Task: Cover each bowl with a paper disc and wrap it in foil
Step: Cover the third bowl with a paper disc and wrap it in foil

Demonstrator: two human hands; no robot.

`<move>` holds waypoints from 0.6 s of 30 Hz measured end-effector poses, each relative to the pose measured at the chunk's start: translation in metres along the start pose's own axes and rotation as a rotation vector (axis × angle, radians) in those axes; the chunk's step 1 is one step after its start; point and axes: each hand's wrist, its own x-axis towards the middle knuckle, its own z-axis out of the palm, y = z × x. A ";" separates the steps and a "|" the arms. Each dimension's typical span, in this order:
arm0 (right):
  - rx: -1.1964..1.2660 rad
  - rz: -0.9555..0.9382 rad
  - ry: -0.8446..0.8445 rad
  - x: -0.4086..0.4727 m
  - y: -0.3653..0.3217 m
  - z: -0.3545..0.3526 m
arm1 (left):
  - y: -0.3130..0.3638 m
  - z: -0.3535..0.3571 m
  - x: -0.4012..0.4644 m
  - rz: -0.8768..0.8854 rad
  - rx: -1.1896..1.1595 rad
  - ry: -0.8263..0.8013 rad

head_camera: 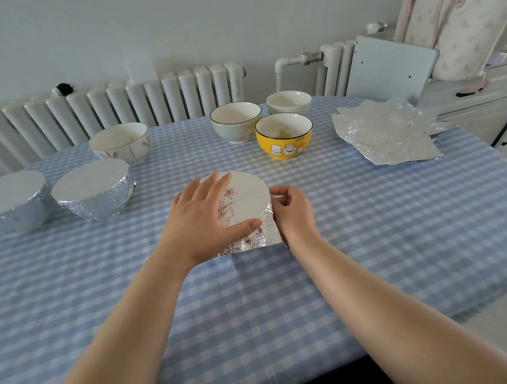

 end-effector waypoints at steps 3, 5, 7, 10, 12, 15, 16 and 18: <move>-0.048 -0.045 -0.005 0.001 -0.001 -0.002 | 0.001 -0.001 0.000 -0.003 0.000 -0.003; -0.102 -0.083 -0.004 0.000 0.000 -0.003 | 0.001 -0.001 0.000 -0.004 0.001 -0.002; -0.160 -0.108 -0.009 0.000 0.000 -0.003 | 0.001 -0.001 0.000 -0.007 -0.007 -0.004; -0.207 -0.115 -0.006 0.005 -0.002 -0.008 | 0.002 -0.002 0.001 -0.009 -0.009 -0.011; -0.210 -0.138 0.030 0.008 -0.005 -0.012 | 0.003 -0.002 0.000 -0.018 -0.005 -0.031; -0.259 -0.202 0.043 0.006 -0.008 -0.012 | 0.003 -0.003 0.000 -0.027 -0.004 -0.040; -0.292 -0.208 0.034 0.003 -0.008 -0.011 | 0.003 -0.003 0.000 -0.027 -0.001 -0.042; -0.316 -0.204 0.020 -0.001 -0.008 -0.012 | 0.002 -0.004 0.000 -0.024 0.006 -0.049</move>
